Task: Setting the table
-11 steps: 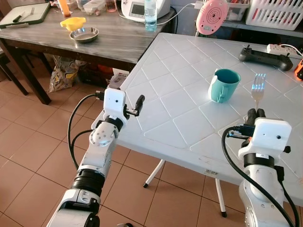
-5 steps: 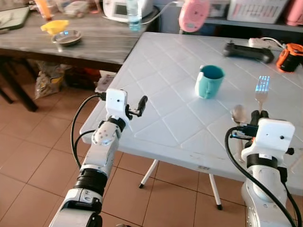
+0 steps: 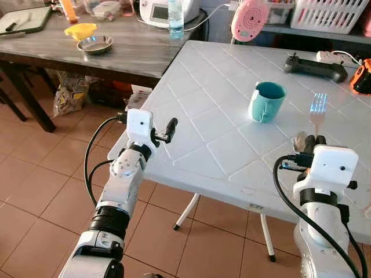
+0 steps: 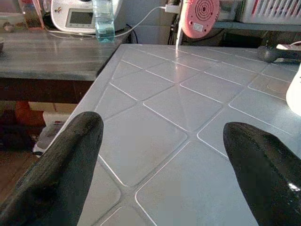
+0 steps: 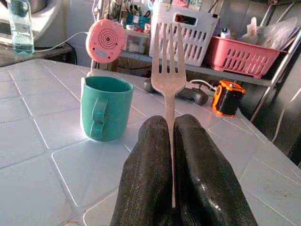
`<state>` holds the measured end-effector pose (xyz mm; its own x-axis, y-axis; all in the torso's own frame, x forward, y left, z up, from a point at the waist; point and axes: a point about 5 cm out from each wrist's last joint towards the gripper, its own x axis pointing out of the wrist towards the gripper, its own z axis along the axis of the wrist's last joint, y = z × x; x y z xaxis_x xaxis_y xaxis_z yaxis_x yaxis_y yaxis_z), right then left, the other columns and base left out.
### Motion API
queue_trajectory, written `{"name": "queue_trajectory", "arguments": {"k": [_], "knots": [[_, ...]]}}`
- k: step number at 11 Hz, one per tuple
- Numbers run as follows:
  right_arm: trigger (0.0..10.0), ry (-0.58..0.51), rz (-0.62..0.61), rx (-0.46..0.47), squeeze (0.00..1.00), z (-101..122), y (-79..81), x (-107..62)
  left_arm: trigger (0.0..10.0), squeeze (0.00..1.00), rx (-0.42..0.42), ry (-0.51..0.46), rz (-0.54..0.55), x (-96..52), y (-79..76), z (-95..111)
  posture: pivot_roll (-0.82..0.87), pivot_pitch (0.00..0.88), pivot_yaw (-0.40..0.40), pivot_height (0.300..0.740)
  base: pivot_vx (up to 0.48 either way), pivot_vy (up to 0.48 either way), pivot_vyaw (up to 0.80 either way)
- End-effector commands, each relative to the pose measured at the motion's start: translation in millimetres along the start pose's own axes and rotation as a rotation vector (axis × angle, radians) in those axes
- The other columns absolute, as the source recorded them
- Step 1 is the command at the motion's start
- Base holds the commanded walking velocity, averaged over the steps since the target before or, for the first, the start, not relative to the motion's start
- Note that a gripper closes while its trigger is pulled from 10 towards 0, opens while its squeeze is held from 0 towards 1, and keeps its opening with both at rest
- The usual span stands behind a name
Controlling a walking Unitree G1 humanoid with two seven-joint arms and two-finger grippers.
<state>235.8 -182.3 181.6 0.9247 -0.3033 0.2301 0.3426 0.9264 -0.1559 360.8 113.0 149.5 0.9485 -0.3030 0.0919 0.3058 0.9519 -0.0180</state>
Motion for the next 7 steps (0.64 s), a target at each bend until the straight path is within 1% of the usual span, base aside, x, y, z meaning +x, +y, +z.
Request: {"name": "queue_trajectory", "arguments": {"k": [1, 7], "knots": [[10.0, -0.004, -0.003, -0.005, 0.0, 1.7, -1.1, 0.1, 10.0, 0.0, 0.003, -0.003, 0.011, 1.1, 3.8, 3.7, -0.01, 0.087, 0.062, 0.74, 0.0, 0.251, 0.0], [10.0, -0.017, -0.021, -0.013, 0.0, 3.3, -4.4, 2.3, 10.0, 0.0, -0.004, 0.015, 0.0, 3.9, -2.2, 0.6, -0.02, 0.078, 0.06, 0.74, 0.0, 0.321, 0.0]]}}
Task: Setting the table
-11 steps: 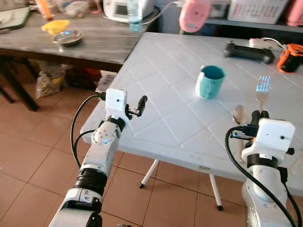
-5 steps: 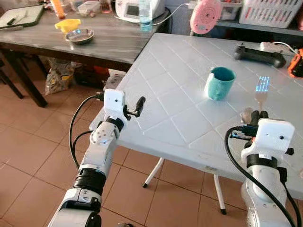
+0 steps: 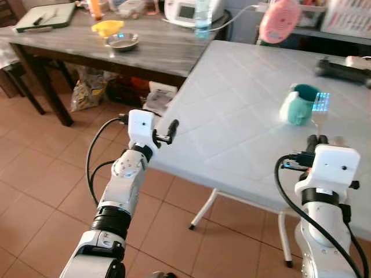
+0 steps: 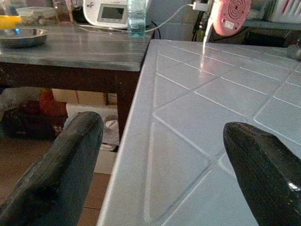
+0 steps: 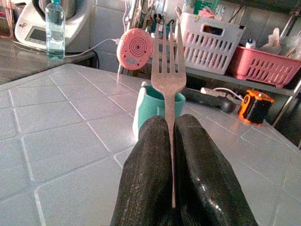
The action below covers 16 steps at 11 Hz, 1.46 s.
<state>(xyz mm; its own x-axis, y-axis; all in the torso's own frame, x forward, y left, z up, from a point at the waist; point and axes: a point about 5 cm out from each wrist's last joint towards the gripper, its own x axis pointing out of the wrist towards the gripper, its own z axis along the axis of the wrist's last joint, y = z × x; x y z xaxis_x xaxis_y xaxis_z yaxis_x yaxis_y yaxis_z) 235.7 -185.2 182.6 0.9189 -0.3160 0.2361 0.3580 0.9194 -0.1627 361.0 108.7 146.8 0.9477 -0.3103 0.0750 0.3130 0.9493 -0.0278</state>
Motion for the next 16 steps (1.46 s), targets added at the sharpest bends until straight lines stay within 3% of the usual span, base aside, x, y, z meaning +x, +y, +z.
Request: {"name": "queue_trajectory", "arguments": {"k": [1, 7, 11, 16], "knots": [[10.0, -0.014, -0.009, -0.002, 0.0, 3, -1.6, 1.1, 10.0, 0.0, 0.006, 0.002, 0.001, 2.4, 1.2, 3, -0.02, 0.078, 0.061, 0.74, 0.0, 0.48, 0.0], [10.0, -0.021, -0.037, -0.006, 0.0, 4, -2.6, 0.0, 10.0, 0.0, -0.002, 0.003, -0.018, 3.9, -2.2, 2, -0.02, 0.08, 0.068, 0.74, 0.0, 0.466, 0.0], [10.0, -0.027, -0.053, -0.027, 0.0, 3, -6.7, -0.5, 10.0, 0.0, -0.026, -0.041, -0.078, 5.1, -13.7, 8, -0.02, 0.081, 0.065, 0.74, 0.0, 0.0, 0.0], [10.0, -0.024, -0.047, -0.034, 0.0, 2, -6.8, 0.2, 10.0, 0.0, -0.045, -0.04, -0.089, 4.9, -22.4, 4, -0.03, 0.073, 0.054, 0.74, 0.0, 0.0, -0.77]]}}
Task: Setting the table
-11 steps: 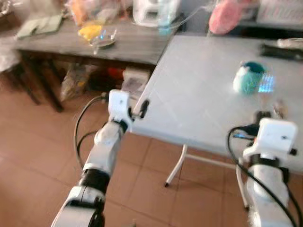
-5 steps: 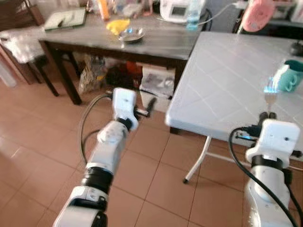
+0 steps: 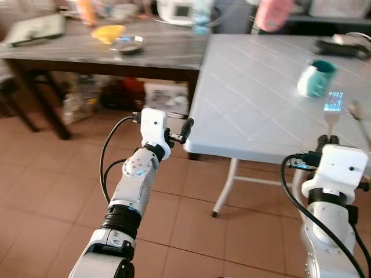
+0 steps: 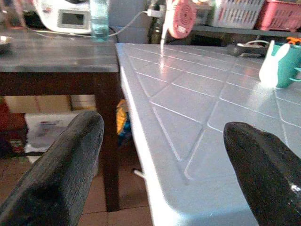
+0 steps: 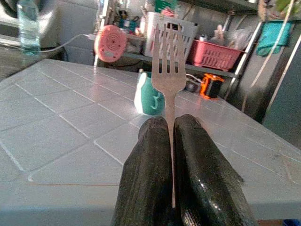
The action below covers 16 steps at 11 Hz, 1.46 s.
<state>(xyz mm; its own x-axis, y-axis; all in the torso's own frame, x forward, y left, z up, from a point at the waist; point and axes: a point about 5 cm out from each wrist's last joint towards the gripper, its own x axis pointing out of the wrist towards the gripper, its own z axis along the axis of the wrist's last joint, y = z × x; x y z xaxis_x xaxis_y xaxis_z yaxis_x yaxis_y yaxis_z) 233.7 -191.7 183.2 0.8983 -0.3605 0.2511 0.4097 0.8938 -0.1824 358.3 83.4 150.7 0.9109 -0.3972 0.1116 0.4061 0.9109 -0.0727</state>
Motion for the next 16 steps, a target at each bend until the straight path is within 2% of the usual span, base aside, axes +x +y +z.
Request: {"name": "queue_trajectory", "arguments": {"k": [1, 6, 15, 16], "knots": [[10.0, -0.014, 0.003, -0.017, 0.0, 2, -2.4, -0.5, 10.0, 0.0, -0.005, -0.009, -0.002, -0.3, -6.0, -3, -0.04, 0.069, 0.046, 0.74, 0.0, 0.0, -0.78], [10.0, -0.019, -0.001, -0.032, 0.0, 1, -4.7, 0.0, 10.0, 0.0, -0.042, -0.023, -0.055, 0.8, -16.1, -3, -0.06, 0.058, 0.042, 0.74, 0.0, 0.0, -0.7], [10.0, -0.023, 0.007, -0.037, 0.0, -1, -1.0, 0.4, 10.0, 0.0, -0.041, -0.013, -0.094, -0.4, -19.9, -5, -0.05, 0.059, 0.05, 0.74, 0.239, 0.0, 0.0], [10.0, -0.017, 0.007, -0.034, 0.0, -2, -0.4, 0.2, 10.0, 0.0, -0.04, -0.012, -0.094, -0.3, -19.2, -4, -0.05, 0.059, 0.05, 0.74, 0.289, 0.0, -0.58]]}}
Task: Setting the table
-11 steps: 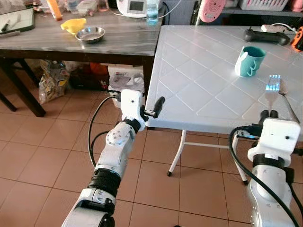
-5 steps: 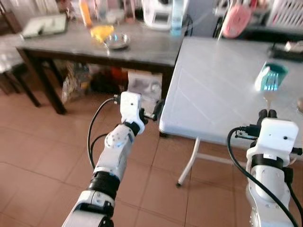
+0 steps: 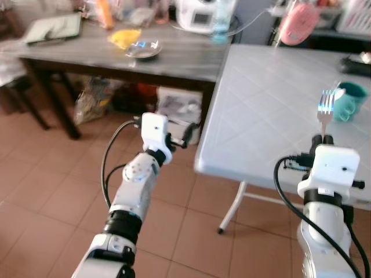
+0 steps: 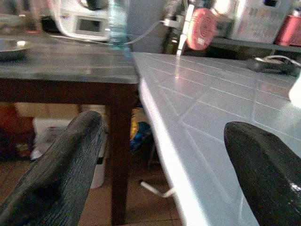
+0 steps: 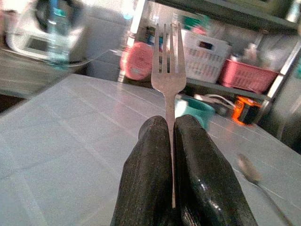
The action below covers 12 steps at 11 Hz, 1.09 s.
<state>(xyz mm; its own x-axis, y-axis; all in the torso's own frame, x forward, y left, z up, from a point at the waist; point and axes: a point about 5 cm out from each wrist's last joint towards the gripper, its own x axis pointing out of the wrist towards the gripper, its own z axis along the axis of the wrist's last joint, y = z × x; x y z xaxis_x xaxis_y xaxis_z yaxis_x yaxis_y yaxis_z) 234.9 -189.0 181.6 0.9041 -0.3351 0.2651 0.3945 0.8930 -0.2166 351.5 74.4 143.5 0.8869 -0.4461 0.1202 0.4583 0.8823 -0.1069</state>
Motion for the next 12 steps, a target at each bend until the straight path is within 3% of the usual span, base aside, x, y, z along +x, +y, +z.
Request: {"name": "queue_trajectory", "arguments": {"k": [1, 4, 6, 8, 10, 12], "knots": [[10.0, 0.004, -0.009, 0.002, 0.0, 0, -1.3, 0.4, 10.0, 0.0, 0.006, -0.003, -0.036, 3.4, -6.9, 3, -0.04, 0.066, 0.052, 0.74, 0.285, 0.0, -0.58], [10.0, 0.003, -0.008, 0.006, 0.0, 0, -0.2, 0.4, 10.0, 0.0, 0.011, 0.004, -0.037, 2.6, -7.4, 2, -0.04, 0.07, 0.053, 0.74, 0.268, 0.0, -0.35], [10.0, 0.004, -0.005, 0.004, 0.0, -1, 0.5, 0.9, 10.0, 0.0, 0.015, 0.021, 0.021, 3.0, -2.1, 0, -0.04, 0.073, 0.052, 0.74, 0.0, 0.0, 0.0], [10.0, -0.001, -0.002, 0.003, 0.0, -1, 2.5, 0.8, 10.0, 0.0, 0.06, 0.026, 0.124, -0.9, 12.4, -2, -0.03, 0.075, 0.053, 0.74, 0.0, 0.0, 0.0], [10.0, -0.001, 0.003, -0.002, 0.0, -2, 0.6, -1.7, 10.0, 0.0, 0.119, 0.027, 0.155, -8.1, 27.0, -2, -0.02, 0.073, 0.054, 0.74, 0.0, 0.0, 0.0], [10.0, 0.018, 0.004, -0.026, 0.0, -10, -7.3, -8.0, 10.0, 0.0, 0.204, 0.039, 0.2, -25.6, 53.2, -1, -0.01, 0.072, 0.056, 0.74, 0.0, 0.0, 0.0]]}}
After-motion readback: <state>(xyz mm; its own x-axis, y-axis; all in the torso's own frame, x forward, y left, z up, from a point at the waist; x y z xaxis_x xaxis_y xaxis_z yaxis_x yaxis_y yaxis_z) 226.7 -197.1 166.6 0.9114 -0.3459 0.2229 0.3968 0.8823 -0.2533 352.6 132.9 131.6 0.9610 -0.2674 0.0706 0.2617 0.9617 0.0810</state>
